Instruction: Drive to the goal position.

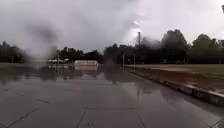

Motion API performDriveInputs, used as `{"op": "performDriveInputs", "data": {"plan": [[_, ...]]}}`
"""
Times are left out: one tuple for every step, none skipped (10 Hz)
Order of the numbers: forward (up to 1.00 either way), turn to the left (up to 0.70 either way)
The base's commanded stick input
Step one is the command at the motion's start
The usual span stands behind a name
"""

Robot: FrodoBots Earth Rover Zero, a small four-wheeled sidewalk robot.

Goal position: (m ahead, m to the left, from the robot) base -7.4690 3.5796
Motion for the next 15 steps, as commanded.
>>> {"op": "performDriveInputs", "data": {"plan": [[0.0, 0.03], [0.0, 0.21], [0.0, 0.45], [0.0, 0.7], [0.0, 0.7], [0.0, 0.7], [0.0, 0.7], [0.0, 0.7], [0.0, 0.7], [0.0, 0.7], [0.0, 0.7], [0.0, 0.7], [0.0, 0.7], [0.0, 0.7], [0.0, 0.7]]}}
